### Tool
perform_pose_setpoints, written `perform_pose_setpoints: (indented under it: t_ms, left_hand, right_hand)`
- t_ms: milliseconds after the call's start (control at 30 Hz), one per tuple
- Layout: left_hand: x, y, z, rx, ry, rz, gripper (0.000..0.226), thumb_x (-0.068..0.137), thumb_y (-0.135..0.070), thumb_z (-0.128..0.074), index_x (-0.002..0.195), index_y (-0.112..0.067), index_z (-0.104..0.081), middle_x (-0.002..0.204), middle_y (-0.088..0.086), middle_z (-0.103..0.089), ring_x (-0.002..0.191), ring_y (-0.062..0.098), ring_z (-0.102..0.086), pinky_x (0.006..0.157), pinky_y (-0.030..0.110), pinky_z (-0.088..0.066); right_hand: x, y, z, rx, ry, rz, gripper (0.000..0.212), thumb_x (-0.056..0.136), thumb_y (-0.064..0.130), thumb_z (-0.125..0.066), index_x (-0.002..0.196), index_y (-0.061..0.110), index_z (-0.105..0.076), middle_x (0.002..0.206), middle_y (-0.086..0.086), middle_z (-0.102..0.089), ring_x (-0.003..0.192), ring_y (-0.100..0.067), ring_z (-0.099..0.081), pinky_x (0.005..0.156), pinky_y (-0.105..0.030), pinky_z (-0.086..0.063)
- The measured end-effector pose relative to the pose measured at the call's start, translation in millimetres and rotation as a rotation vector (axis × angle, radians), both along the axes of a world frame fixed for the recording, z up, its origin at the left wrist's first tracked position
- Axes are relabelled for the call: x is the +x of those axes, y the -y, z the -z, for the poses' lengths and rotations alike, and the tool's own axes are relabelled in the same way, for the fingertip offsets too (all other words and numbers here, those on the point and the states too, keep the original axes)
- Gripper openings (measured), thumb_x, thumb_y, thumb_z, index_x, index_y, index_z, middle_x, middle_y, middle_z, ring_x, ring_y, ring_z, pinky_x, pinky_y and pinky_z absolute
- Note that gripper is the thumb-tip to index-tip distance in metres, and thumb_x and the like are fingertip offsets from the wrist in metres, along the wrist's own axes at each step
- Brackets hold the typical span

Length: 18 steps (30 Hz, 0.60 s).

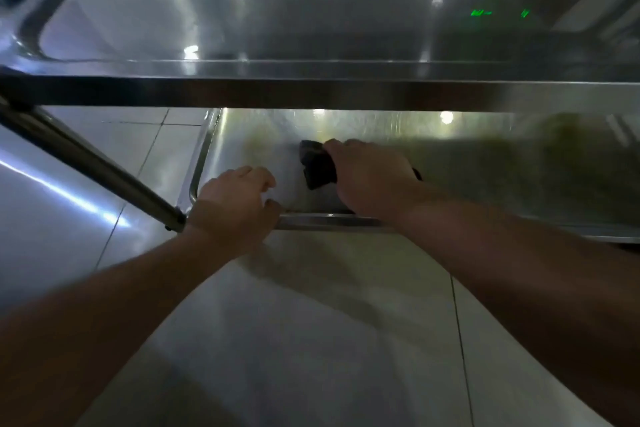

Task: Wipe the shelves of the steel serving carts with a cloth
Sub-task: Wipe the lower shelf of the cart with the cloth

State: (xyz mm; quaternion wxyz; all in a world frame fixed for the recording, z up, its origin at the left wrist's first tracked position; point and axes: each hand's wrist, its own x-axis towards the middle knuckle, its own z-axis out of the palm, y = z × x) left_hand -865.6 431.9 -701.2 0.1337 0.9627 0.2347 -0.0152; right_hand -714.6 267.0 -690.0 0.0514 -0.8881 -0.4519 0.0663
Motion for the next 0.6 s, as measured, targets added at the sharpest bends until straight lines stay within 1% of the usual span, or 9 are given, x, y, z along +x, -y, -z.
perform_pose_setpoints:
  t_ms: [67,167,267,400,467,533,567,600]
  left_hand:
    - [-3,-5,6,-0.004,0.008,-0.014,0.036,0.100,-0.036,-0.060,0.134,-0.026,-0.062,0.131,-0.003,-0.066,0.114,0.020,-0.059,0.098,0.039,-0.050]
    - [-10,-16,10,0.019,0.006,-0.017,0.036,0.100,-0.037,-0.061,0.134,-0.026,-0.063,0.130,-0.003,-0.066,0.113,0.019,-0.060,0.097,0.041,-0.053]
    - [-23,-29,13,0.001,-0.015,-0.042,0.035,0.101,-0.037,-0.062,0.135,-0.027,-0.061,0.131,-0.005,-0.064,0.115,0.018,-0.059,0.097,0.039,-0.053]
    - [-45,-49,22,-0.037,0.057,-0.113,0.030,0.099,-0.035,-0.066,0.128,-0.029,-0.065,0.126,-0.008,-0.066,0.112,0.016,-0.062,0.095,0.041,-0.058]
    - [-57,-58,29,-0.086,0.098,-0.156,0.023,0.098,-0.031,-0.066,0.121,-0.031,-0.067,0.117,-0.011,-0.067,0.103,0.011,-0.064,0.088,0.036,-0.059]
    - [-69,-67,36,-0.168,0.127,-0.198,0.014,0.098,-0.028,-0.066,0.110,-0.034,-0.068,0.099,-0.013,-0.069,0.083,0.003,-0.066,0.071,0.027,-0.057]
    - [-76,-71,38,-0.187,0.135,-0.211,0.010,0.099,-0.028,-0.065,0.105,-0.036,-0.068,0.088,-0.012,-0.069,0.072,0.003,-0.065,0.062,0.023,-0.053]
    - [-84,-76,41,-0.190,0.140,-0.217,0.009,0.100,-0.029,-0.064,0.101,-0.037,-0.068,0.081,-0.012,-0.068,0.065,0.004,-0.064,0.057,0.020,-0.048]
  right_hand:
    - [-5,-8,3,0.004,0.022,0.011,0.036,0.099,0.023,-0.052,0.134,0.020,-0.049,0.106,-0.006,-0.062,0.089,-0.029,-0.063,0.067,-0.038,-0.040]
    - [-7,-25,7,0.008,0.022,0.013,0.039,0.100,0.022,-0.051,0.139,0.020,-0.046,0.110,-0.006,-0.061,0.092,-0.027,-0.061,0.073,-0.041,-0.043]
    - [-6,-43,10,0.027,0.034,0.039,0.041,0.100,0.023,-0.053,0.140,0.021,-0.045,0.112,-0.007,-0.061,0.089,-0.024,-0.057,0.078,-0.043,-0.045]
    - [-2,-70,20,0.079,0.036,0.112,0.040,0.099,0.023,-0.055,0.139,0.020,-0.046,0.115,-0.009,-0.062,0.100,-0.030,-0.062,0.088,-0.050,-0.050]
    - [3,-82,30,0.114,0.038,0.178,0.040,0.099,0.022,-0.055,0.138,0.018,-0.047,0.118,-0.012,-0.061,0.105,-0.034,-0.062,0.092,-0.051,-0.048]
    - [7,-90,47,0.125,0.012,0.230,0.042,0.099,0.021,-0.054,0.140,0.016,-0.046,0.123,-0.014,-0.060,0.111,-0.037,-0.060,0.095,-0.051,-0.046]
    - [9,-93,56,0.130,-0.045,0.243,0.045,0.098,0.021,-0.055,0.142,0.015,-0.046,0.127,-0.015,-0.060,0.115,-0.037,-0.059,0.099,-0.052,-0.045]
    - [11,-95,67,0.126,-0.126,0.240,0.051,0.096,0.025,-0.058,0.145,0.016,-0.046,0.133,-0.014,-0.059,0.122,-0.037,-0.057,0.104,-0.052,-0.043]
